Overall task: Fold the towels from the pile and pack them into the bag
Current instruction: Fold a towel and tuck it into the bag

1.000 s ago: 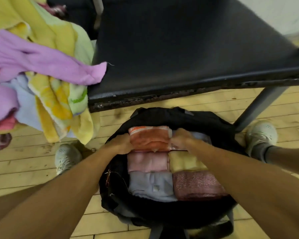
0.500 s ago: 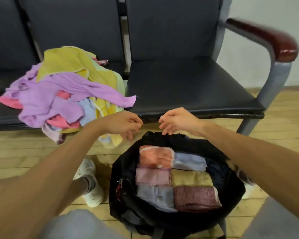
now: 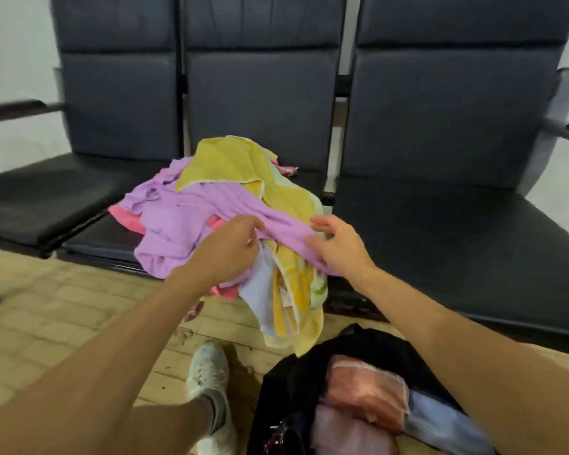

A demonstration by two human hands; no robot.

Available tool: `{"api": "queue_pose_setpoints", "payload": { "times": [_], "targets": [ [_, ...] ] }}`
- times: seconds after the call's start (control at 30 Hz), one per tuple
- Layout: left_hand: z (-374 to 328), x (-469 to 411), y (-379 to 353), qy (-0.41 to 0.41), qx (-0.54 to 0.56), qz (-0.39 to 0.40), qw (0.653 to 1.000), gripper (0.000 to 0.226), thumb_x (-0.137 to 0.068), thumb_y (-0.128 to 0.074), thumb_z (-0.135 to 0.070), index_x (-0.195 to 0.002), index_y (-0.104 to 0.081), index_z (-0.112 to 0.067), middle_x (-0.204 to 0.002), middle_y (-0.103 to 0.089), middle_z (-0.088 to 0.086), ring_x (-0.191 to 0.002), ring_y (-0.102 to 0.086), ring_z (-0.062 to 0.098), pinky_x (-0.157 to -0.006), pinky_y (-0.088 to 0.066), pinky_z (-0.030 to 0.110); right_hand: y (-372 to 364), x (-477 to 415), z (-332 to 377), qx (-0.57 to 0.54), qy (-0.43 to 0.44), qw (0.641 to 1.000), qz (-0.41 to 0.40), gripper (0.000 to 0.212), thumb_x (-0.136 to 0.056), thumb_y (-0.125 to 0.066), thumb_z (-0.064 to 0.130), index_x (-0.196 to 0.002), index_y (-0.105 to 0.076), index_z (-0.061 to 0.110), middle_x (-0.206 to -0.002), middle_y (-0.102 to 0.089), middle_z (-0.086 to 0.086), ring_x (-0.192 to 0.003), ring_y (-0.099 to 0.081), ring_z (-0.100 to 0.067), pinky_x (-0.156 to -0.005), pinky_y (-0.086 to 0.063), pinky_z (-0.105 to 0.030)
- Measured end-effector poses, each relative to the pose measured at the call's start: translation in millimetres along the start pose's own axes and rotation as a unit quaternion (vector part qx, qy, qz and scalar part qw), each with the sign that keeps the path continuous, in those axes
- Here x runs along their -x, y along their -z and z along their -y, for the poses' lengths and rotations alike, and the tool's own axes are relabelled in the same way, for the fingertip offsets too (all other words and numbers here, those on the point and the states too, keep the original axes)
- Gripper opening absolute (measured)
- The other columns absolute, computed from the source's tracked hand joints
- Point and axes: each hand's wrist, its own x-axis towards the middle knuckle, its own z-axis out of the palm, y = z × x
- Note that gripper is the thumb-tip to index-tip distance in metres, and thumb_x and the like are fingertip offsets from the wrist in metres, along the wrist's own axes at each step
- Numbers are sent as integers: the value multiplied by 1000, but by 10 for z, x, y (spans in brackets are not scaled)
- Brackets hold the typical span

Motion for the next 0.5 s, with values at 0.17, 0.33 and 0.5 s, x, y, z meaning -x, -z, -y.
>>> {"api": "queue_pose_setpoints", "payload": {
  "times": [0.17, 0.33, 0.5],
  "targets": [
    [86, 53, -3, 56, -78, 30, 995, 36, -90, -49, -13, -126, -52, -11, -125, -53, 9, -118, -49, 28, -92, -42, 39, -235, -54, 25, 69, 4, 997, 17, 53, -89, -69, 31, -135, -51, 12, -124, -57, -5, -112, -54, -21, -82, -37, -23],
    [-175, -7, -69, 52, -13, 24, 998, 43, -87, -48, -20, -128, -53, -9, -122, -60, 14, -115, -54, 31, -94, -44, 43, -89, 25, 53, 32, 27, 999, 14, 14, -93, -63, 20, -100, -73, 14, -90, -68, -4, -84, -59, -16, -60, -42, -16],
    [-410, -147, -95, 47, -31, 18, 998, 68, -86, -47, -16, -151, -28, -20, -133, -53, 15, -123, -50, 34, -96, -45, 47, 249, 145, 143, -114, -21, 991, -72, 23, -95, -57, 13, -85, -76, 19, -87, -71, -1, -91, -65, -21, -81, -53, -38]
  ]
}}
